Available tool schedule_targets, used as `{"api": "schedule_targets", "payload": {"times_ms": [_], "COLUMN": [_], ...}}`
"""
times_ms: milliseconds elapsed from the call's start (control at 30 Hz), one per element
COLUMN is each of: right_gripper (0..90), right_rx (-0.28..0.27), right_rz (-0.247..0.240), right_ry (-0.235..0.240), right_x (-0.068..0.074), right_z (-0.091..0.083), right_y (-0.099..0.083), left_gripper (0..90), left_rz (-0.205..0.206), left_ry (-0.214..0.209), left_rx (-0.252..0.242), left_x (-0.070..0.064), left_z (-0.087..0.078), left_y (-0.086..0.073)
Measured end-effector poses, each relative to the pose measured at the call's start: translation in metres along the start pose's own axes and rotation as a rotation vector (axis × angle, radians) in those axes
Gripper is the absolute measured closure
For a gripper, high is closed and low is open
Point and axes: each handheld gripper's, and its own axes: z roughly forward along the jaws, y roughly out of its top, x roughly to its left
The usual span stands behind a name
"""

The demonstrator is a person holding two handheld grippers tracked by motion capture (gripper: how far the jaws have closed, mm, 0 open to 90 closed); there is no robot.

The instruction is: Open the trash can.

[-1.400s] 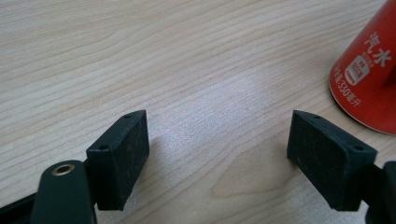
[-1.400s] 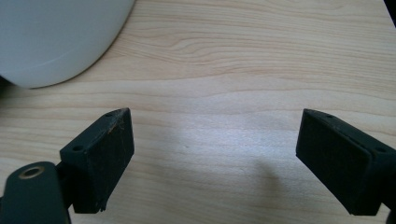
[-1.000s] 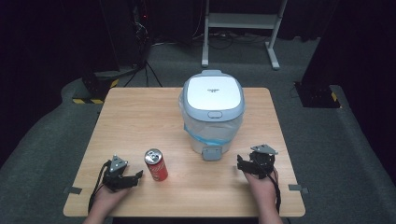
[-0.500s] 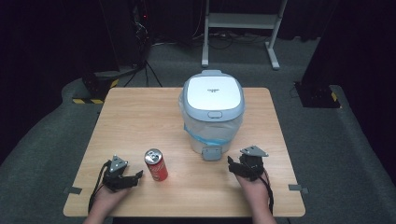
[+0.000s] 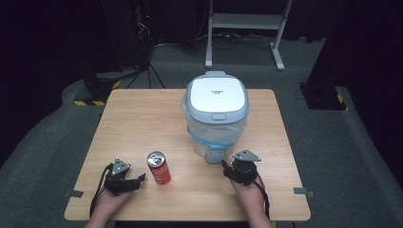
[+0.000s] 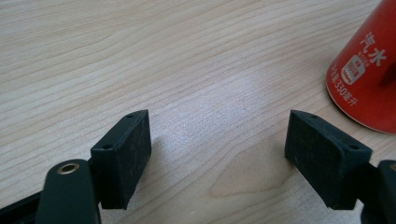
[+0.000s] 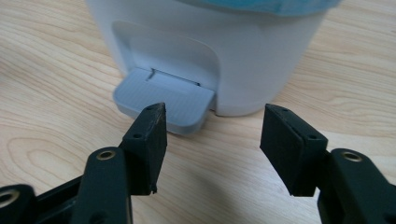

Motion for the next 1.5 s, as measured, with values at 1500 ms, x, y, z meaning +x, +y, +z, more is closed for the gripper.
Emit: {"api": "schedule_targets", "payload": {"times_ms": [1500], "right_gripper": [64.5], "right_rx": [0.046], "right_rz": [-0.044], "right_ry": [0.000], "right_x": [0.033], "right_z": [0.037], "right_y": [0.021], "left_gripper": [23.5], "left_rz": [0.017], "left_ry": [-0.029], "left_rx": [0.010], "left_x": [0.000], "left_z": [-0.001], "left_y": [-0.001]}}
